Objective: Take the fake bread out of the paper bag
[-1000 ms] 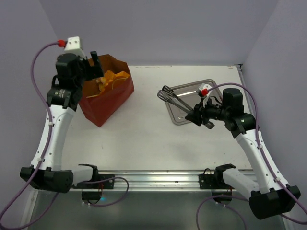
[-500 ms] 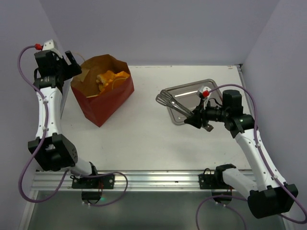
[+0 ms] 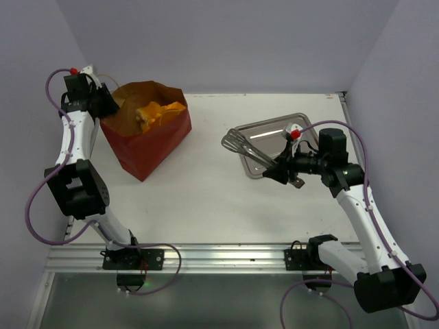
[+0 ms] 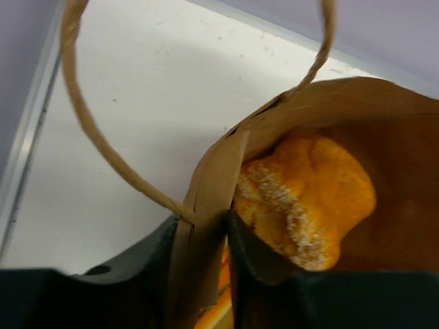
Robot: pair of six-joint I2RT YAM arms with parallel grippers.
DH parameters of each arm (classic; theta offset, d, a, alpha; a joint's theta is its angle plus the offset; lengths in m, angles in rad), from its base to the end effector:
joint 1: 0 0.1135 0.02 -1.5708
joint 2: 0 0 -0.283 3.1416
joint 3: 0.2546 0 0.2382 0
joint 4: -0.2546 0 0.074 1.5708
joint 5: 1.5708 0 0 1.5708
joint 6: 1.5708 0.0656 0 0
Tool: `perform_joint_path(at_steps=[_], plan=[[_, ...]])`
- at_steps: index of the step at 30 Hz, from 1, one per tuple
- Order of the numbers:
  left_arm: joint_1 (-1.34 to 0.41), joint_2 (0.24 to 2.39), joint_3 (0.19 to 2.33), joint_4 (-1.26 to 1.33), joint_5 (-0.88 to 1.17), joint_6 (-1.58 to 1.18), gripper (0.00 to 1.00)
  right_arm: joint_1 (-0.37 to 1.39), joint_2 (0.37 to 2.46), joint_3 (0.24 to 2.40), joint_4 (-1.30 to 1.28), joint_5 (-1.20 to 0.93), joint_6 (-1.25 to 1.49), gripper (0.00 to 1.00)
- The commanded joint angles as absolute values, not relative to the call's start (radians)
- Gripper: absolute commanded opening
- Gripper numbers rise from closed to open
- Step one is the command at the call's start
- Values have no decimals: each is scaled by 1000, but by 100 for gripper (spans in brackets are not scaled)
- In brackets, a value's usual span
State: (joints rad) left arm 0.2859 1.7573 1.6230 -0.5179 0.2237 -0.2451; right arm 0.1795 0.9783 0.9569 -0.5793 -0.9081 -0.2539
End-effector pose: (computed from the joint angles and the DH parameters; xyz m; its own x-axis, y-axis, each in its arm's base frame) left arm 0.4057 0.1041 0.3364 -0.5392 -0.4051 -0.7383 -0.2440 0.9142 -0.3235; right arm 0.1758 0.0845 0.3387 -0.3500 -0.2206 -0.9104 -0.8654 0.4482 0.2241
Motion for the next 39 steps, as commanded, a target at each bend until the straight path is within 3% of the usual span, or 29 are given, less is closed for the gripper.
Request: perform_joint_path(at_steps=[1,2,4,9,18,23,32,39], plan=[[291,1735,1678,-497,290,-225,24,170,954,966,-538,-934,-252,44],[291,1721,1672,-489,296,-224,10,172,957,969,-546,-933,-256,44],[291,1706,1661,-469,319,-227,0,170,974,995,-569,-928,-285,43],[279,1609,1548,-364,431,-244,0,173,1037,1139,-712,-923,-394,41],[89,1391,1234,-187,501,-233,0,184,1203,1501,-954,-871,-509,40],[55,1299,1037,-69,540,-310,0,259,1230,1520,-1031,-807,-598,40],[-40,1209,939,-18,568,-408,0,661,1213,1384,-948,-320,-621,40],[-107,1128,802,72,543,-457,0,765,1290,1344,-888,-20,-632,40]])
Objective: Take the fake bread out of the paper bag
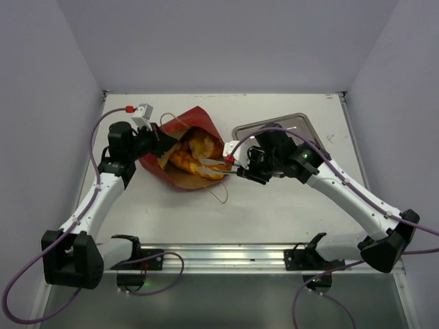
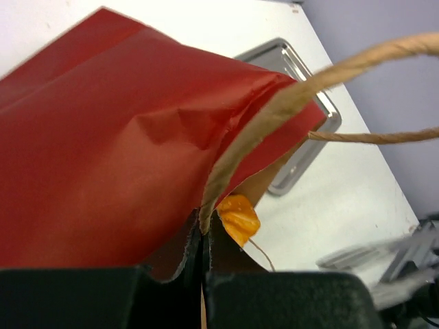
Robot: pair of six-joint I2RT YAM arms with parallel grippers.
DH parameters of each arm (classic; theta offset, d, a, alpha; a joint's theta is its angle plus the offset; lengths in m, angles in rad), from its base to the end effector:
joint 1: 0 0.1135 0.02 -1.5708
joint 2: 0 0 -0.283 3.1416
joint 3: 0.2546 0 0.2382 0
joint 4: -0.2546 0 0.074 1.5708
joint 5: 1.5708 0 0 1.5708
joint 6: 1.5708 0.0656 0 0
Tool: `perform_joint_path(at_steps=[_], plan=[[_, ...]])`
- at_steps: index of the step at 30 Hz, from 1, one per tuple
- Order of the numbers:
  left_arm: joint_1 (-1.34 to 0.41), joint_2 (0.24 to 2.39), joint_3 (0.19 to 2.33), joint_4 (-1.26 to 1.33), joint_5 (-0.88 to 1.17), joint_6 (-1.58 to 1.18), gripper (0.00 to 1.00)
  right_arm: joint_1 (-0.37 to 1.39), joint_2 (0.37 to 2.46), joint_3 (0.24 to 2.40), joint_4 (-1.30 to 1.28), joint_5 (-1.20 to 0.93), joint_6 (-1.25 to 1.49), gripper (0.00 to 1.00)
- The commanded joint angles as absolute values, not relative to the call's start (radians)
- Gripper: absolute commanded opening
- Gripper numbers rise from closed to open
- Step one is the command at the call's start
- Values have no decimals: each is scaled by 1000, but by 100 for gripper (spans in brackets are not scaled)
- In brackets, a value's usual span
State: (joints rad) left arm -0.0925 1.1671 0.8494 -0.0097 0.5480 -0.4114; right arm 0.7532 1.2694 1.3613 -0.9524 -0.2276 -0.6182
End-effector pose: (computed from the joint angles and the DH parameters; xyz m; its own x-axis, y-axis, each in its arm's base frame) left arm 0.2653 -0.0589 0.3169 -0.5214 -0.2944 -0.8009 0.3944 0.7491 -0.5322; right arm 0.1722 0.1818 0.3601 -0.0023 -0.7762 -0.6305 -0.9510 0.1966 -0.2385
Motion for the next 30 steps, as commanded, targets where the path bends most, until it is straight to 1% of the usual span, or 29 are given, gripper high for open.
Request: perform_joint_path(at_steps=[1,4,11,13,20,25,30], plan=[[-110,1120,772,78,545,-471,0,768,1293,1336,-871,-9,-627,40],[-118,1109,727,117,551,-495,0,770,1298,1302,-830,15,-611,41],[-138,1100,721,143,558,-531,0,770,1321,1259,-775,74,-578,42],[-152,1100,721,144,557,-534,0,773,1312,1258,-772,61,-615,42],[-216,1120,712,143,545,-526,0,799,1327,1241,-744,161,-817,44],[-259,1132,686,176,525,-558,0,836,1377,1285,-821,84,-796,45],[-281,1135,672,195,515,-571,0,864,1402,1233,-818,98,-750,47]])
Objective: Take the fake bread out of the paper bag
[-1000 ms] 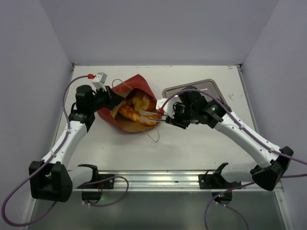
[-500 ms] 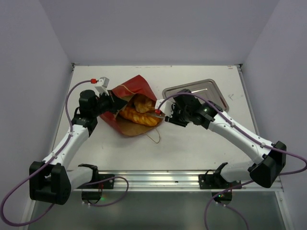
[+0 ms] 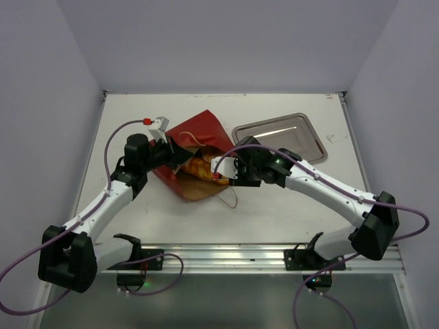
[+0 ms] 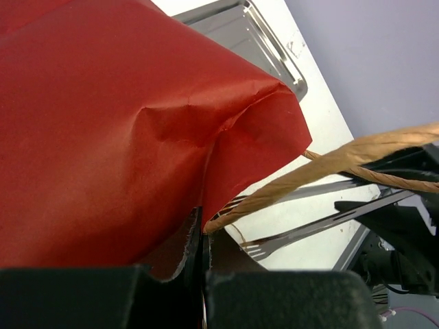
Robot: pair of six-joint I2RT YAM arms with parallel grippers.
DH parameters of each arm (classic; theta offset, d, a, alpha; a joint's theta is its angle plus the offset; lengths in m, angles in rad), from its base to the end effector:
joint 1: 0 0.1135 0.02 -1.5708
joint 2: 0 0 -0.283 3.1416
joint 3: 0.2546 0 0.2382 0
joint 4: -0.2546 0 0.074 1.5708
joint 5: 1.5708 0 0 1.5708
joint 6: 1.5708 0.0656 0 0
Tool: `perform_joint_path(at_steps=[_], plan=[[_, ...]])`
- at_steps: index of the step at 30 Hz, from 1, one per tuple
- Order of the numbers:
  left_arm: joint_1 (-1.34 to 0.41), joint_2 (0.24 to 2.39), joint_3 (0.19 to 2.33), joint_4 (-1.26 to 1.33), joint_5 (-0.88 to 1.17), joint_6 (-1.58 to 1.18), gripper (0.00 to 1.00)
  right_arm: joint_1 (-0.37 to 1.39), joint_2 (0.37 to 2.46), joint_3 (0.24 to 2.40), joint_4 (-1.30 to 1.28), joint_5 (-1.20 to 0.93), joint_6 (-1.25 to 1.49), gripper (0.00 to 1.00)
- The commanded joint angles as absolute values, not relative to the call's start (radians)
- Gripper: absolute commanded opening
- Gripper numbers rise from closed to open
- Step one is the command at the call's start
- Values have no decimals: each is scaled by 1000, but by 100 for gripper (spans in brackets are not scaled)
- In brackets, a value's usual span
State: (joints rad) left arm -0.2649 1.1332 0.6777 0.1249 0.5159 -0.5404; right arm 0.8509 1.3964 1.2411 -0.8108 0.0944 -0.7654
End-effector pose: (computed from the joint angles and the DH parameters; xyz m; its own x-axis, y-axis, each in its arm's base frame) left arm 0.2400 -0.0986 0.2798 -0.6175 -0.2962 -0.7287 0.4203 0.6588 -0.6239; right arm 0.1940 0.2118 0.3012 0.1030 -0.9287 -0.3562 -0.8901 0.0738 -0.4498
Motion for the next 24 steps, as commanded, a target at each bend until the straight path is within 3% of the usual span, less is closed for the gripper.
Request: perform_joint_path(at_steps=[1,19,24], plan=[[-284,1135,670,196,514,-572,0,867,1407,1221,-815,104,-743,47],[-302,1114,649,233,511,-620,0,876,1532,1186,-686,321,-687,47],[-302,1108,644,247,503,-634,0,876,1549,1189,-712,298,-672,26]])
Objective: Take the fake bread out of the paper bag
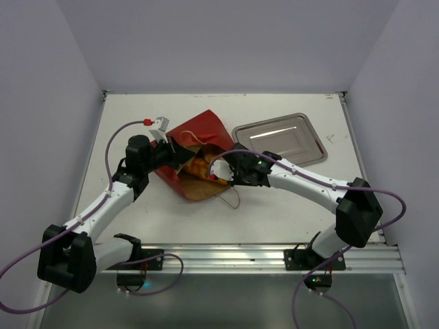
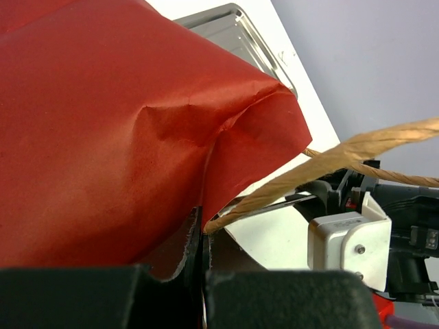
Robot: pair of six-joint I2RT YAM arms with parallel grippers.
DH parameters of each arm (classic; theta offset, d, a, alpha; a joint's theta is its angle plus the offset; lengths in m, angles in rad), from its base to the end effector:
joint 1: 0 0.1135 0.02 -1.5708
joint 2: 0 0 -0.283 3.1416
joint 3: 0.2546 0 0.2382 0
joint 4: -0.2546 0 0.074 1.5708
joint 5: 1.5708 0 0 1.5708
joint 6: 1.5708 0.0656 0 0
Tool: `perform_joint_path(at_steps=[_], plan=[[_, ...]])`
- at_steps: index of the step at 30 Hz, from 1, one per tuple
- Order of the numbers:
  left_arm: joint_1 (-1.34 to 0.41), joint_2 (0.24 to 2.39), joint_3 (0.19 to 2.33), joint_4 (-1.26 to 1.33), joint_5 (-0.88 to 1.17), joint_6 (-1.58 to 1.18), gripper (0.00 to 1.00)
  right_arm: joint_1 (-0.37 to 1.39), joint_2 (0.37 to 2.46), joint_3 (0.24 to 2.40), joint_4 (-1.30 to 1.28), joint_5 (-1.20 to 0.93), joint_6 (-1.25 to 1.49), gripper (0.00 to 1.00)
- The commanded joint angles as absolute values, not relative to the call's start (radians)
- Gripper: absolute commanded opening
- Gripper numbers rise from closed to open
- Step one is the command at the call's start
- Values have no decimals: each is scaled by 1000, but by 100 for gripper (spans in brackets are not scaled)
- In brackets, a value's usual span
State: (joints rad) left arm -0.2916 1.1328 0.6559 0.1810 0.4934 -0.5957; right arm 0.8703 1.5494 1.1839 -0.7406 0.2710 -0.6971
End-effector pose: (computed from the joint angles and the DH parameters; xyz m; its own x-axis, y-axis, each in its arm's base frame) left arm 0.2385 -0.1040 0.2788 -0.6167 -0.3308 -0.7143 0.4121 0.6375 -0.6510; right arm 0.2147 0.2273 0.2474 -0.0186 -0.9816 -0.1900 -0.8754 0.1077 -0.4712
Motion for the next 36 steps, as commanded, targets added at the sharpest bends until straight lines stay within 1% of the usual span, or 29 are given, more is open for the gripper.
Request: perform_joint_path(at_steps=[1,2,5,12,19,26,27,28,30,33,34,36], plan=[[-302,1108,643,248,502,-635,0,876,1549,1193,-719,288,-664,23],[-302,1106,641,252,499,-635,0,876,1551,1198,-736,281,-660,16],[-302,1104,640,253,489,-637,0,876,1545,1221,-768,252,-641,5],[-302,1103,635,258,466,-638,0,876,1479,1270,-810,138,-617,1],[-302,1112,629,265,448,-638,0,874,1407,1285,-825,129,-618,0],[-302,1111,629,264,419,-643,0,873,1353,1247,-830,110,-620,0],[-302,1111,627,267,420,-644,0,874,1354,1244,-831,110,-614,0],[-302,1115,629,271,419,-646,0,873,1368,1241,-834,110,-611,3],[-302,1120,629,276,425,-652,0,873,1385,1233,-839,94,-604,6],[-302,1120,629,279,433,-652,0,874,1434,1249,-873,48,-592,13],[-302,1117,629,275,433,-649,0,874,1443,1252,-888,38,-588,22],[-302,1115,629,268,434,-643,0,874,1460,1256,-899,22,-581,31]])
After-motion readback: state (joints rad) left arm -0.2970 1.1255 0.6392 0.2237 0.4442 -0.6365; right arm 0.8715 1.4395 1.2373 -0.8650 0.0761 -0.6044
